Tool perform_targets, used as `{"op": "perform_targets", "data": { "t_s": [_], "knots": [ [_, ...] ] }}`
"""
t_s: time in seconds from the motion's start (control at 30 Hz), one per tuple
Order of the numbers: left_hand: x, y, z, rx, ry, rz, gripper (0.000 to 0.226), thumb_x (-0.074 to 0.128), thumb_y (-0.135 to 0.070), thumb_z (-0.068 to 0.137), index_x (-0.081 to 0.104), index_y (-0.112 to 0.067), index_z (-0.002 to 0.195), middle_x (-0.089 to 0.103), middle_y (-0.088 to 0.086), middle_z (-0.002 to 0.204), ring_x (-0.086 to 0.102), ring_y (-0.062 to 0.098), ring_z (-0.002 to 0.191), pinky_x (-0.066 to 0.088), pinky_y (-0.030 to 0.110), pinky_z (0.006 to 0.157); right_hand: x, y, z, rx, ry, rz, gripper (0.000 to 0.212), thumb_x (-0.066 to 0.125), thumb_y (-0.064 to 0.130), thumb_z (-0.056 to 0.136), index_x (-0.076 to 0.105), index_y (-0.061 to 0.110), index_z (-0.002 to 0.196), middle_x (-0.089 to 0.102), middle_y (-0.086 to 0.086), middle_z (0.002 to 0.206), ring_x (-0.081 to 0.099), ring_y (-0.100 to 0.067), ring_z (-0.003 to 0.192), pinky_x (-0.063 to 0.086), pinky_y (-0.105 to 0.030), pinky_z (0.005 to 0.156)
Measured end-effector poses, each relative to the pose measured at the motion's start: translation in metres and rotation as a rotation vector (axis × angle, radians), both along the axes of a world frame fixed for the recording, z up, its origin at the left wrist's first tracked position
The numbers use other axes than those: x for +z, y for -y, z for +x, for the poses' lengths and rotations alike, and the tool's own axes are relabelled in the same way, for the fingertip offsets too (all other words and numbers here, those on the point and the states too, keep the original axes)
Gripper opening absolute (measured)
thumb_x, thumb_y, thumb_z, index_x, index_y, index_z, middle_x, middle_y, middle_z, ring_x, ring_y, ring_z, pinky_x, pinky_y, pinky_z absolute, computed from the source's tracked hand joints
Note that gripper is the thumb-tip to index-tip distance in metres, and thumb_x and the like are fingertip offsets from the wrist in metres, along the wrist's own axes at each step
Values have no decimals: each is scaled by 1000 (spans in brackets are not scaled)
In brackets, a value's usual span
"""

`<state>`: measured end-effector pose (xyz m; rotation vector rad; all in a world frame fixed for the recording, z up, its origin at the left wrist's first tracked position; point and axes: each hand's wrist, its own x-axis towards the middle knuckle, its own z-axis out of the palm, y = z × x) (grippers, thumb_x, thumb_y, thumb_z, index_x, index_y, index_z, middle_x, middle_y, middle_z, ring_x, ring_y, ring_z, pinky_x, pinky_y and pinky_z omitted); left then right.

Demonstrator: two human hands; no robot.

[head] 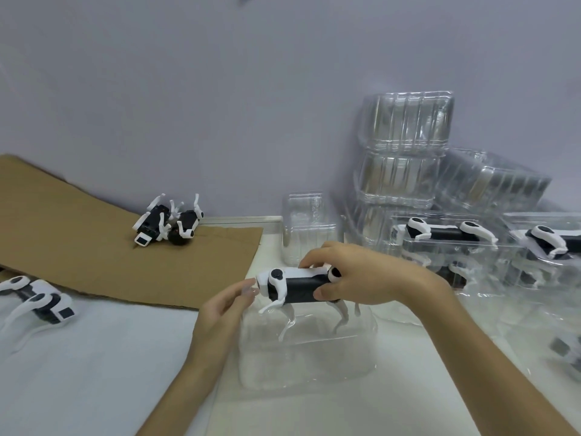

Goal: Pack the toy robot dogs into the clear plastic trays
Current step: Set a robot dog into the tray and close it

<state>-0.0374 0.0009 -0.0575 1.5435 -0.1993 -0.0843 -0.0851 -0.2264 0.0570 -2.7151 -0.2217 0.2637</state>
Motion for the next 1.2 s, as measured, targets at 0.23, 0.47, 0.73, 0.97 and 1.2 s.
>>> {"op": "perform_targets", "data": {
  "t_s": [0.23, 0.47, 0.73, 0.97, 1.2],
  "knots": [
    [-5, 0, 2, 13, -25, 27, 40, 68, -43, 79, 70, -31, 116, 77, -11, 105, 71, 5, 101, 50, 31, 89, -4, -5, -1, 5, -48, -96, 47, 64, 32, 97, 49, 35, 142, 48, 6, 128, 48, -15, 105, 42, -31, 87],
    [-3, 2, 1, 46, -25, 80, 18, 73, -36, 90, 69, -26, 105, 78, -9, 94, 71, 6, 92, 49, 30, 82, -6, -8, -4, -28, -68, -141, 48, 61, 29, 99, 47, 35, 145, 38, 13, 115, 56, -8, 86, 37, -22, 67],
    [5, 1, -4, 25, 12, 162, 9, 67, -30, 95, 71, -27, 102, 77, -8, 95, 70, 4, 91, 48, 27, 84, -11, -13, -4, -15, -12, -183, 49, 67, 28, 94, 54, 33, 141, 47, 9, 114, 52, -14, 94, 43, -28, 77],
    [12, -2, -7, 19, 22, 263, 11, 66, -33, 96, 71, -31, 105, 76, -15, 93, 67, -4, 88, 45, 25, 81, -29, -7, -15, -70, 138, -29, 45, 73, 30, 90, 61, 36, 132, 61, 9, 125, 55, -6, 94, 51, -27, 86],
    [14, -3, -8, 19, -66, 242, 49, 74, -61, 76, 65, -31, 115, 69, -8, 115, 62, 6, 111, 46, 26, 88, -59, 14, -52, -325, 537, 432, 22, 57, 30, 99, 65, 35, 119, 58, 27, 114, 54, 6, 112, 47, -16, 92]
  ]
}}
